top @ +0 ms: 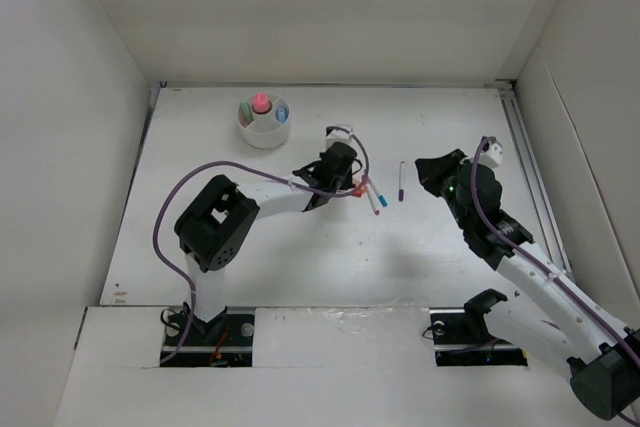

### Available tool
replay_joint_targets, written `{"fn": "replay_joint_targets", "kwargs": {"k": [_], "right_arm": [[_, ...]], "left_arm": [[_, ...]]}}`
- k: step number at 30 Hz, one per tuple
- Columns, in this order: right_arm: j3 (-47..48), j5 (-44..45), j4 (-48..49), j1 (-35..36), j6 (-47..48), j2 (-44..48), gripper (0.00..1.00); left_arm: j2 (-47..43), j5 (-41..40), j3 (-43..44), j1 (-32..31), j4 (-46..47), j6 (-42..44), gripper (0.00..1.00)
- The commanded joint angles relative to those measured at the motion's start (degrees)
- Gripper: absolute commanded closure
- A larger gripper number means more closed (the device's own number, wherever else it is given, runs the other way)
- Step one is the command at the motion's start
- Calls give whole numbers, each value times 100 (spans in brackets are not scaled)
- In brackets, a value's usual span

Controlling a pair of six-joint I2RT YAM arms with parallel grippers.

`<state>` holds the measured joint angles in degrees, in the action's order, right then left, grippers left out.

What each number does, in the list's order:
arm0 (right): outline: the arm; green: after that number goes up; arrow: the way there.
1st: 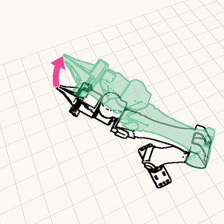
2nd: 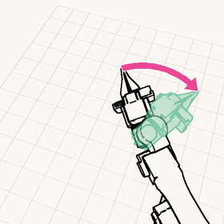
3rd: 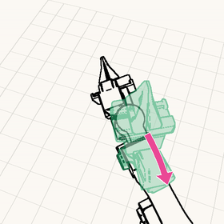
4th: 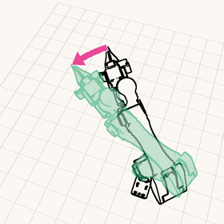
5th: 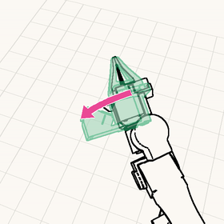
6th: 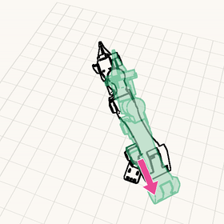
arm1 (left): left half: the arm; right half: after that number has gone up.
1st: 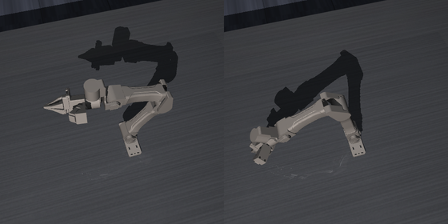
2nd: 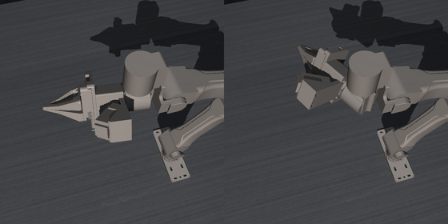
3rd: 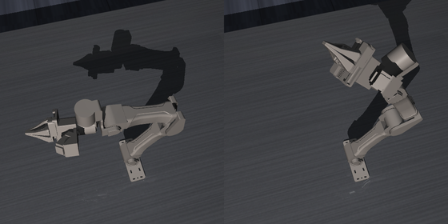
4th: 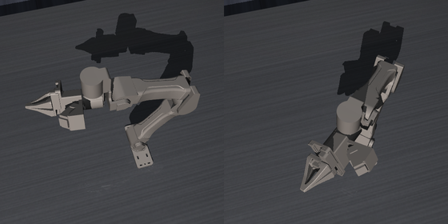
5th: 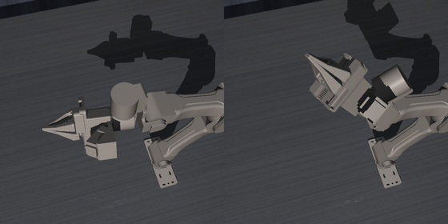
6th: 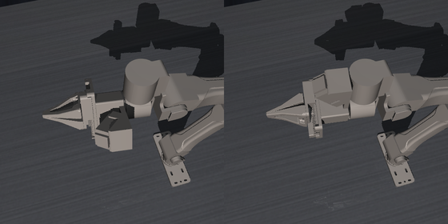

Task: Sort the stationery into containers
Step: Grab a piece of stationery with the left arm

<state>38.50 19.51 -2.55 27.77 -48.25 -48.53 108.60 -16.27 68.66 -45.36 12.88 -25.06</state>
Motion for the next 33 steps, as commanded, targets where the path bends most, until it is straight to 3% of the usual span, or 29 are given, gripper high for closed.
{"fn": "replay_joint_targets", "kwargs": {"k": [1,8,23,25,33], "right_arm": [[131,-8,255,-35,35,-16,86],[131,-61,255,-35,35,-16,57],[236,-263,255,-35,35,-183,53],[237,-315,255,-35,88,-236,53],[290,-421,255,-35,88,-341,52]], "left_arm": [[-585,70,-536,151,56,-831,89],[-428,370,-960,151,416,-1361,75],[-76,476,-573,151,425,-1414,74],[-23,476,-643,151,573,-1414,69],[162,424,-398,151,575,-1414,65]]}}
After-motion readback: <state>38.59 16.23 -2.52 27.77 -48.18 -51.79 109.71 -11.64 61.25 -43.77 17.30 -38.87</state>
